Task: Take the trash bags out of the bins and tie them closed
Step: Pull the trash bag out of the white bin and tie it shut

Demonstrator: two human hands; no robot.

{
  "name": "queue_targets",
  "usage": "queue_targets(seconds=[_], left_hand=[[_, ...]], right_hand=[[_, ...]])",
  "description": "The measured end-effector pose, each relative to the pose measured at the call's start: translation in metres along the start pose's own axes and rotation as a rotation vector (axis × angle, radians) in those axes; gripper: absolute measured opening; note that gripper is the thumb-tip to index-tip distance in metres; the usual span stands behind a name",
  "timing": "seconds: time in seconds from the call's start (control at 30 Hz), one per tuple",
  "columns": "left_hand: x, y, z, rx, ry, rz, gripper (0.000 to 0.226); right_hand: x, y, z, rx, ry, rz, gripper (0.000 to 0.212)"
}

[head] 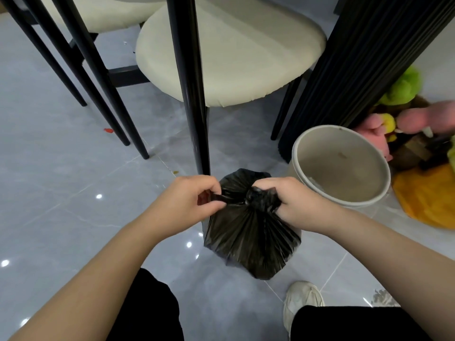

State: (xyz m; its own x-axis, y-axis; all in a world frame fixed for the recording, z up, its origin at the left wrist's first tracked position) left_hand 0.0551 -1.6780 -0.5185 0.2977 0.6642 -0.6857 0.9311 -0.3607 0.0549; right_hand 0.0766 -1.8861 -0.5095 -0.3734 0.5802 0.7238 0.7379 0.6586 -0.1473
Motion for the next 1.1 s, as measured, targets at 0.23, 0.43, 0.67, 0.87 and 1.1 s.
queue_targets(seconds=[0.23, 0.43, 0.67, 0.87, 1.1], left_hand=[[-0.023, 0.003, -0.001, -0.121, -0.071, 0.042, 0.024], [-0.033, 0.007, 0.010, -0.136, 0.034, 0.107, 0.018], [-0.041, 0.003, 0.007, -0.209, 0.176, 0.246, 0.007], [-0.045, 0.000, -0.001, -0.240, 0.143, 0.260, 0.007], [-0.016, -0.013, 0.014, 0.135, 0.064, -0.255, 0.086]], right_hand=[[-0.002, 0.007, -0.007, -0.171, 0.387, 0.262, 0.012], [0.000, 0.014, 0.008, -0.191, 0.787, 0.513, 0.006], [0.015, 0.019, 0.019, 0.078, 0.935, 0.384, 0.037], [0.022, 0.023, 0.025, 0.058, 0.926, 0.426, 0.021], [0.014, 0.028, 0.022, -0.233, 0.967, 0.584, 0.022]])
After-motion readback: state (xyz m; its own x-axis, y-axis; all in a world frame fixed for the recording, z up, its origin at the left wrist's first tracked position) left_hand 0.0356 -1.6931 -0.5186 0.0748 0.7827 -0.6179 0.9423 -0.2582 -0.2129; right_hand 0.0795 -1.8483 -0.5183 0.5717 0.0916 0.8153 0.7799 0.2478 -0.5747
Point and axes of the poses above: each hand's wrist, its own y-axis towards the middle knuckle, its own z-axis out of the palm, x = y × z, the point moved 3 cm from there along y, towards the middle knuckle, and after that the axes turned 3 degrees about y, right-handed, at the moved point
